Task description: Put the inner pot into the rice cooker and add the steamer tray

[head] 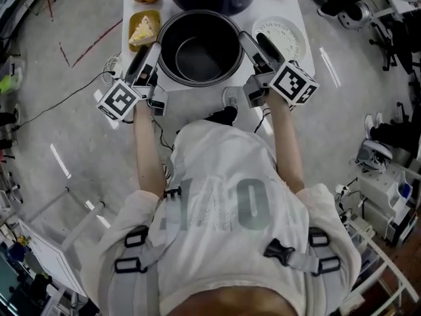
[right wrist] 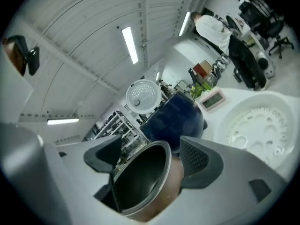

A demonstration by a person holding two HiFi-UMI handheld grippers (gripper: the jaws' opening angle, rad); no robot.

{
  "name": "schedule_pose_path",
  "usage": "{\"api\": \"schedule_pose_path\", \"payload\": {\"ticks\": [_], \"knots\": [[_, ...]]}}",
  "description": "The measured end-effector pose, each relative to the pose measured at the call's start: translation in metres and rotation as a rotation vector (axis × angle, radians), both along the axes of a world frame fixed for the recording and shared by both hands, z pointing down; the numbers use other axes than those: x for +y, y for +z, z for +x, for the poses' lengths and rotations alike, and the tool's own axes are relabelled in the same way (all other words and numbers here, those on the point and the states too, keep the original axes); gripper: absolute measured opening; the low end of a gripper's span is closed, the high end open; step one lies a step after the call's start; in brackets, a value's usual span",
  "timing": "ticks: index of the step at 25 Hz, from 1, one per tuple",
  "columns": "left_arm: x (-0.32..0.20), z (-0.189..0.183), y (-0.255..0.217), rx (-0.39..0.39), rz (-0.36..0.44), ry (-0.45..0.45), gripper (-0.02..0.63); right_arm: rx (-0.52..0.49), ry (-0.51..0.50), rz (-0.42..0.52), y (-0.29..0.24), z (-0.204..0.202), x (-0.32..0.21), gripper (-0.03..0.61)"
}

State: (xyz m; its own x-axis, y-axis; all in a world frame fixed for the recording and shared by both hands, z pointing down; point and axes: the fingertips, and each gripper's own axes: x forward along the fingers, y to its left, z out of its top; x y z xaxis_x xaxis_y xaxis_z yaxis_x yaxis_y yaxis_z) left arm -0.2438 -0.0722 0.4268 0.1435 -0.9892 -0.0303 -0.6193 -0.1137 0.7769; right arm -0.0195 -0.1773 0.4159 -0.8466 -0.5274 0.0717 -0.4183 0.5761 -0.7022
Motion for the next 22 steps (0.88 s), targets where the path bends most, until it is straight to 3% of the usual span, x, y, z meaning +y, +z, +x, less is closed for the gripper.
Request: {"api": "schedule_pose_path", "payload": {"ticks": [5,10,22], "knots": [[0.007,0.009,0.020,0.132,0.010,0.057,0.333,-0.048,-0.069,-0.118,0.030,-0.017,0.015,0.382],[0.008,0.017,0.030,0.095,-0.015,0.087,0.311,-0.026,-0.121,-0.140,0.045,-0.031,0.029,0.379],[0.015,0.023,0.021,0.102,-0.020,0.084,0.299,-0.035,-0.150,-0.106,0.030,-0.034,0.032,0.364]]}}
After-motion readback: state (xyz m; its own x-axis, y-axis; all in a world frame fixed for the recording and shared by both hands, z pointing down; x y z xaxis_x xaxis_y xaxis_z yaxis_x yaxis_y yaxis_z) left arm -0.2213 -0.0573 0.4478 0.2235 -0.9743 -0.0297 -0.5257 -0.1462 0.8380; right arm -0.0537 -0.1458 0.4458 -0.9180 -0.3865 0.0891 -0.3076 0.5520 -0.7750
